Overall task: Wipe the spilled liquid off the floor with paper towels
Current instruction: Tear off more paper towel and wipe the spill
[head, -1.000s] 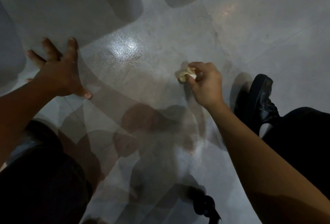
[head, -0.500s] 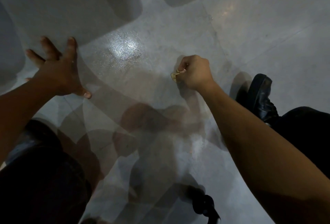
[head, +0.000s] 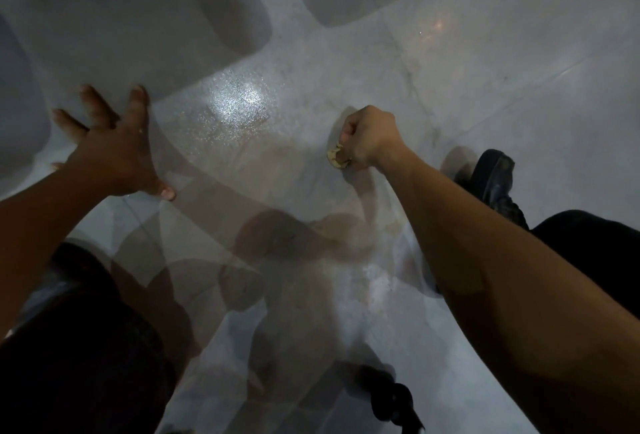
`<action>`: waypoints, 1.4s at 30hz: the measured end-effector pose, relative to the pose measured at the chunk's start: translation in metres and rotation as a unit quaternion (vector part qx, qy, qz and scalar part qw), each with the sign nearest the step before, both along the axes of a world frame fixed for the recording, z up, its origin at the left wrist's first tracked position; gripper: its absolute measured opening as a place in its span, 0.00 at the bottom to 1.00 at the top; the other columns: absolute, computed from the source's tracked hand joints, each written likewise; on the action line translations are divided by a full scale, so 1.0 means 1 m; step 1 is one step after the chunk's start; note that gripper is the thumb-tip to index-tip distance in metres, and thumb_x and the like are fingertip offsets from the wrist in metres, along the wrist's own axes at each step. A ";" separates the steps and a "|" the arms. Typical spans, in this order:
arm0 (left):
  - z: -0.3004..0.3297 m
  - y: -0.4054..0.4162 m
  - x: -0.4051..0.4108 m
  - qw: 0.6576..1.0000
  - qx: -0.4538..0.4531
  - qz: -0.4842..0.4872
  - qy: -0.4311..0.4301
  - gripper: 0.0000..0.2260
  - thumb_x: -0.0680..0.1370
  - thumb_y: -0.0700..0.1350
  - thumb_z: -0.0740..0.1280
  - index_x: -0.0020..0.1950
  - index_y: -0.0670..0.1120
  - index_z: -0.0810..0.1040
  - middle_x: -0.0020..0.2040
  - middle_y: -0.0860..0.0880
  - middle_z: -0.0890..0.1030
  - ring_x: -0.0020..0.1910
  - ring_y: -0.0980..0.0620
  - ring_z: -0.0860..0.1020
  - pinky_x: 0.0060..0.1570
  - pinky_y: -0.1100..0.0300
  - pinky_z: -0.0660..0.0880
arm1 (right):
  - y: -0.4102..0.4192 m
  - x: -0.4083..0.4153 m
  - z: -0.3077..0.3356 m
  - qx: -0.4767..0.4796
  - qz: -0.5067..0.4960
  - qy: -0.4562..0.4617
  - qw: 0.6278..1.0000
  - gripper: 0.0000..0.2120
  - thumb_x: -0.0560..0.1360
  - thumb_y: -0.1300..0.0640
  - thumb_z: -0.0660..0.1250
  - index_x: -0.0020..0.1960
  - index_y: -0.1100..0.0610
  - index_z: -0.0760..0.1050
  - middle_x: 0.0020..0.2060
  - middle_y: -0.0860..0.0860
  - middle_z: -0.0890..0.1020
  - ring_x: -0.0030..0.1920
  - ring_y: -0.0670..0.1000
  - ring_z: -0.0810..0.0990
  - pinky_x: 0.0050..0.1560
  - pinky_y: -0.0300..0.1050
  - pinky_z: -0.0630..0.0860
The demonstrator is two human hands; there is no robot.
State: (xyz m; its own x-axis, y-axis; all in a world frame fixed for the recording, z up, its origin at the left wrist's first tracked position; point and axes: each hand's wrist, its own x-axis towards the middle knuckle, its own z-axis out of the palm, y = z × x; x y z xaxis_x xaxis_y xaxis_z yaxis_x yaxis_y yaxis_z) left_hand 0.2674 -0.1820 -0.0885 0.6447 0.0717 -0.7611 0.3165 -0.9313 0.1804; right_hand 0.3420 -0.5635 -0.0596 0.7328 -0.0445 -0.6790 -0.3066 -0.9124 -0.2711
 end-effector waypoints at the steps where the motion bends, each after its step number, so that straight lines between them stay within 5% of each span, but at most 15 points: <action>1: -0.002 0.002 0.000 1.000 -0.001 -0.002 -0.003 0.76 0.37 0.71 0.76 0.64 0.73 0.18 0.78 0.40 0.23 0.76 0.34 0.24 0.65 0.17 0.41 | -0.006 -0.006 0.000 0.024 -0.001 -0.020 1.000 0.07 0.67 0.62 0.78 0.44 0.57 0.84 0.39 0.51 0.83 0.41 0.51 0.84 0.43 0.41 0.83; 5: -0.002 0.003 0.001 1.000 -0.008 0.001 0.001 0.77 0.36 0.72 0.74 0.68 0.72 0.19 0.77 0.40 0.23 0.76 0.34 0.24 0.65 0.16 0.40 | -0.037 -0.035 0.002 0.264 -0.238 -0.051 0.933 0.10 0.67 0.73 0.77 0.41 0.61 0.80 0.38 0.60 0.77 0.36 0.58 0.79 0.38 0.56 0.82; 8: -0.003 0.002 -0.002 1.000 -0.018 -0.004 -0.005 0.75 0.37 0.71 0.74 0.65 0.74 0.19 0.77 0.40 0.22 0.75 0.34 0.24 0.64 0.16 0.40 | -0.049 -0.049 0.003 0.329 -0.328 -0.067 0.883 0.11 0.71 0.73 0.73 0.40 0.59 0.78 0.40 0.62 0.80 0.37 0.58 0.81 0.36 0.50 0.82; 13: -0.003 0.002 0.000 1.000 -0.012 0.001 -0.002 0.75 0.36 0.72 0.74 0.64 0.74 0.19 0.77 0.40 0.23 0.76 0.34 0.24 0.65 0.16 0.41 | -0.045 -0.057 0.005 0.303 -0.256 -0.118 0.910 0.09 0.73 0.74 0.70 0.46 0.62 0.77 0.35 0.53 0.83 0.33 0.51 0.82 0.34 0.47 0.81; 17: -0.004 0.004 0.001 1.000 -0.012 -0.001 -0.001 0.75 0.36 0.73 0.73 0.64 0.74 0.19 0.78 0.40 0.24 0.76 0.35 0.25 0.65 0.16 0.40 | -0.032 -0.052 0.006 0.131 0.028 -0.255 0.958 0.09 0.68 0.66 0.73 0.47 0.57 0.85 0.44 0.55 0.85 0.44 0.50 0.81 0.52 0.42 0.76; 20: -0.005 0.004 0.000 1.000 -0.006 -0.002 0.004 0.75 0.36 0.73 0.73 0.64 0.74 0.18 0.78 0.41 0.23 0.76 0.35 0.25 0.66 0.17 0.41 | -0.011 -0.054 0.007 0.058 0.117 -0.179 0.975 0.08 0.73 0.60 0.71 0.51 0.58 0.85 0.52 0.60 0.79 0.49 0.57 0.79 0.58 0.43 0.75; 25: 0.002 0.000 0.002 1.000 -0.008 0.008 0.003 0.74 0.39 0.70 0.75 0.61 0.75 0.17 0.77 0.41 0.22 0.75 0.34 0.24 0.66 0.17 0.40 | -0.002 -0.058 -0.001 0.024 0.102 -0.168 0.980 0.08 0.76 0.58 0.70 0.52 0.61 0.84 0.54 0.59 0.75 0.48 0.61 0.78 0.54 0.53 0.78; 38: 0.004 -0.002 0.001 1.000 -0.001 0.003 0.007 0.74 0.40 0.70 0.76 0.61 0.74 0.17 0.77 0.41 0.23 0.75 0.33 0.24 0.66 0.17 0.40 | -0.001 -0.047 -0.012 -0.016 0.106 -0.230 0.967 0.07 0.77 0.60 0.66 0.46 0.59 0.83 0.44 0.56 0.78 0.39 0.56 0.77 0.39 0.46 0.74; 42: 0.003 -0.001 0.000 1.000 -0.008 0.002 0.003 0.73 0.40 0.70 0.76 0.61 0.75 0.18 0.77 0.41 0.23 0.75 0.33 0.24 0.66 0.17 0.40 | -0.020 -0.047 -0.012 0.030 0.008 -0.272 0.962 0.04 0.72 0.58 0.69 0.44 0.58 0.81 0.40 0.55 0.83 0.39 0.56 0.81 0.41 0.48 0.78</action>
